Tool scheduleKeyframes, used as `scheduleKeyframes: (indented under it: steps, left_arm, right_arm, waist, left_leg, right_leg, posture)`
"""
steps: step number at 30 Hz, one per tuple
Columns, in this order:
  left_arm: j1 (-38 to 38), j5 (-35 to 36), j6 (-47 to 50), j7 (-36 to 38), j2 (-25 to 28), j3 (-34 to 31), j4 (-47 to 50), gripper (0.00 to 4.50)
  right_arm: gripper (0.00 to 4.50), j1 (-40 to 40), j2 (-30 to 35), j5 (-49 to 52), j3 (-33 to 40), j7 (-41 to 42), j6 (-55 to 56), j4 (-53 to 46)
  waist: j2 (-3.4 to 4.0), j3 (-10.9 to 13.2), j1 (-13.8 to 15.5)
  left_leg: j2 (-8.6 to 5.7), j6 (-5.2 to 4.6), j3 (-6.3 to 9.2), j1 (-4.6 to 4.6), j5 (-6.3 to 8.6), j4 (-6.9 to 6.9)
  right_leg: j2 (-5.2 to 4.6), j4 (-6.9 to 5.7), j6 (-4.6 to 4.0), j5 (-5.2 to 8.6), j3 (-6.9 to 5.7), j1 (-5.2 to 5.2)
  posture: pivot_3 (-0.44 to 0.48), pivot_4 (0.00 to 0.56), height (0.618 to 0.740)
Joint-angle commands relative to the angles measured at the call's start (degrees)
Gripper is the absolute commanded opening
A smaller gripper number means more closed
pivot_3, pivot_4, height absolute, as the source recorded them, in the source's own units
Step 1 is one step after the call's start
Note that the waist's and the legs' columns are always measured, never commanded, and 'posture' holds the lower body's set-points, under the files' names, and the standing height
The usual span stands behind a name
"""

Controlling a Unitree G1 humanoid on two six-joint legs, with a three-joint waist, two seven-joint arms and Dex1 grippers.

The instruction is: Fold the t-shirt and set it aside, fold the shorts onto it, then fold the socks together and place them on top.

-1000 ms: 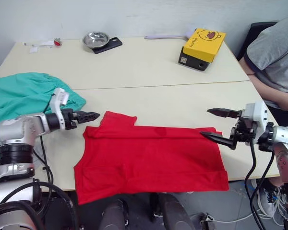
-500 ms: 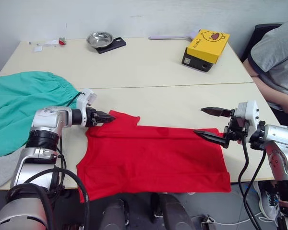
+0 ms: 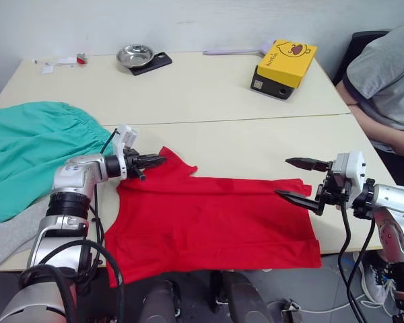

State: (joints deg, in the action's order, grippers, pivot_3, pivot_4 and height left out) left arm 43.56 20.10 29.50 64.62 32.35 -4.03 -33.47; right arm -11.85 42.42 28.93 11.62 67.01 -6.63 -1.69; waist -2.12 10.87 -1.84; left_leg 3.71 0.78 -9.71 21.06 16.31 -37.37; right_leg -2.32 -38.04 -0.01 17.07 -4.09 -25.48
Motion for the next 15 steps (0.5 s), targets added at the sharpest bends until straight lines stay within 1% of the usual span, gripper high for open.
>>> scheduleKeyframes:
  steps: [1,3,5,8,11,15]
  left_arm:
    - [-4.3,0.8,-7.9,6.9,3.5,-0.8,6.8,0.03]
    - [-7.7,0.2,-15.3,10.2,4.8,-0.8,9.6,0.03]
    - [-10.5,1.0,-19.9,12.0,5.3,-1.9,11.6,0.03]
    - [-15.4,0.7,-26.6,15.5,6.3,-1.4,14.1,0.03]
    - [-18.8,0.4,-32.3,17.0,6.4,-1.4,15.9,0.03]
    - [-22.5,0.1,-37.5,17.8,6.9,-1.3,18.0,0.03]
  right_arm:
    - [4.5,0.6,0.3,-0.1,2.0,-0.4,1.7,0.5]
    - [4.5,1.3,0.4,-0.3,2.2,-0.2,2.3,1.5]
    - [4.5,2.0,0.6,-0.7,2.4,0.1,3.0,2.8]
    - [4.5,2.5,0.7,-1.4,2.5,0.3,4.3,4.8]
    - [4.5,2.9,0.7,-1.6,2.5,0.5,4.9,5.7]
    - [4.5,3.6,0.9,-1.8,2.3,0.8,5.3,6.5]
  waist:
    - [0.0,0.0,-0.2]
    - [0.0,0.0,-0.1]
    - [0.0,0.0,0.1]
    - [0.0,0.0,0.2]
    - [0.0,0.0,0.2]
    - [0.0,0.0,0.2]
  left_leg:
    - [0.01,0.02,-0.01,-0.02,-0.01,0.02]
    - [0.01,0.06,0.0,-0.06,-0.04,0.06]
    - [0.01,0.06,0.01,-0.04,-0.04,0.05]
    - [-0.02,0.0,0.02,0.0,-0.01,0.02]
    - [-0.02,-0.03,0.04,0.01,0.0,0.02]
    - [-0.02,-0.05,0.05,0.01,0.02,0.05]
  right_leg:
    - [0.01,0.0,0.0,0.0,0.0,0.0]
    - [0.02,-0.01,-0.01,0.01,0.01,0.0]
    - [0.01,0.0,-0.02,0.01,0.01,0.01]
    - [-0.01,0.04,-0.02,0.01,0.02,0.02]
    - [-0.02,0.06,-0.03,0.01,0.02,0.02]
    - [-0.01,0.06,-0.02,0.01,0.02,0.02]
  posture:
    - [0.0,0.15,0.74]
    - [0.0,0.15,0.74]
    - [0.0,0.15,0.74]
    - [0.0,0.15,0.74]
    - [0.0,0.15,0.74]
    - [0.0,0.15,0.74]
